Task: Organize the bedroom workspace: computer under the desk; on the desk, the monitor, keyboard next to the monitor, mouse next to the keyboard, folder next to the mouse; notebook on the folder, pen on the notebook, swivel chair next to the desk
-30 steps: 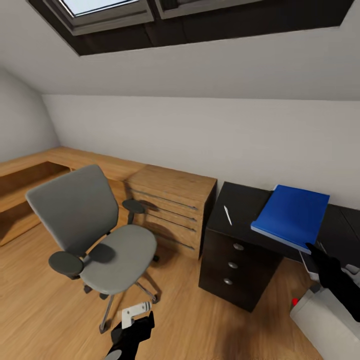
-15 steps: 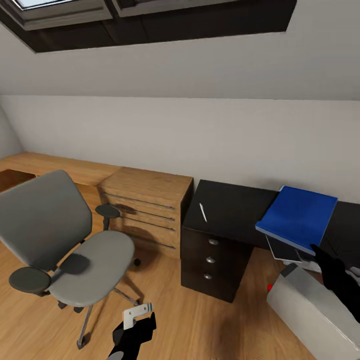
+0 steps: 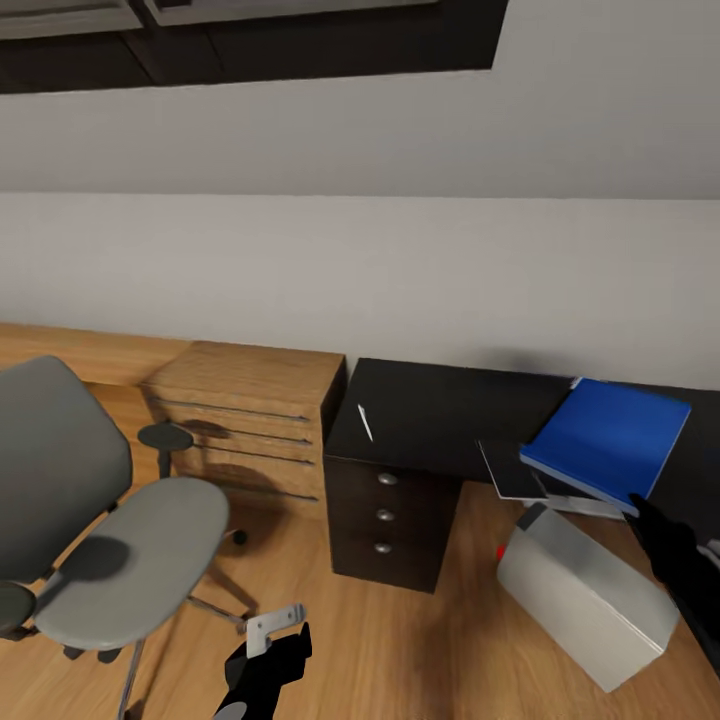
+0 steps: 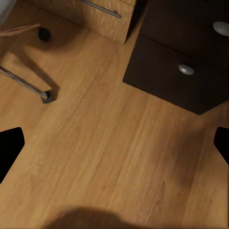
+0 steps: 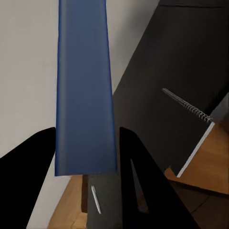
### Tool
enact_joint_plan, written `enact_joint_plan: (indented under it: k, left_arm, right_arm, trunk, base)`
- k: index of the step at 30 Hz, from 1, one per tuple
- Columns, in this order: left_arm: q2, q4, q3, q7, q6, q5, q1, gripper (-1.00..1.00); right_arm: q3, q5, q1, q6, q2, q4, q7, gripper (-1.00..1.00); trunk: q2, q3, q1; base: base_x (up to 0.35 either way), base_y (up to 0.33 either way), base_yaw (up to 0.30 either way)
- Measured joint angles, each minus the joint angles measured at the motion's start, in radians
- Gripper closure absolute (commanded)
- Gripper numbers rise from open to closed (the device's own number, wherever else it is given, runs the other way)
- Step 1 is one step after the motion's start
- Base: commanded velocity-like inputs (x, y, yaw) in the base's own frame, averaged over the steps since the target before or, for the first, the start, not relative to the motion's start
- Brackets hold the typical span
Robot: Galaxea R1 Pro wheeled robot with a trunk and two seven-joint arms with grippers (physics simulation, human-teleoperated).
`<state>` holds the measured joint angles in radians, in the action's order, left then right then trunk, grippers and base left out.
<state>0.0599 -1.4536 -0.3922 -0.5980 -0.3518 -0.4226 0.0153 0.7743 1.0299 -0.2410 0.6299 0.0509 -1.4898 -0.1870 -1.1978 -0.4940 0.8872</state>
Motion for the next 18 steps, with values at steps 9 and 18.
enact_joint_plan:
  k: [9, 18]
  left_arm:
    - [0.000, 0.000, 0.000, 0.000, 0.000, 0.000, 0.000, -1.00]
    - [0.000, 0.000, 0.000, 0.000, -0.001, 0.000, 0.000, -1.00]
  right_arm:
    - [-0.001, 0.004, 0.000, -0.006, -0.004, 0.003, -0.001, 1.00]
    - [0.000, 0.005, 0.000, -0.006, -0.005, 0.003, -0.001, 1.00]
  trunk:
    - [0.000, 0.004, 0.000]
    - [0.000, 0.011, 0.000]
  base:
    - [0.000, 0.000, -0.286]
    - [0.000, 0.000, -0.267]
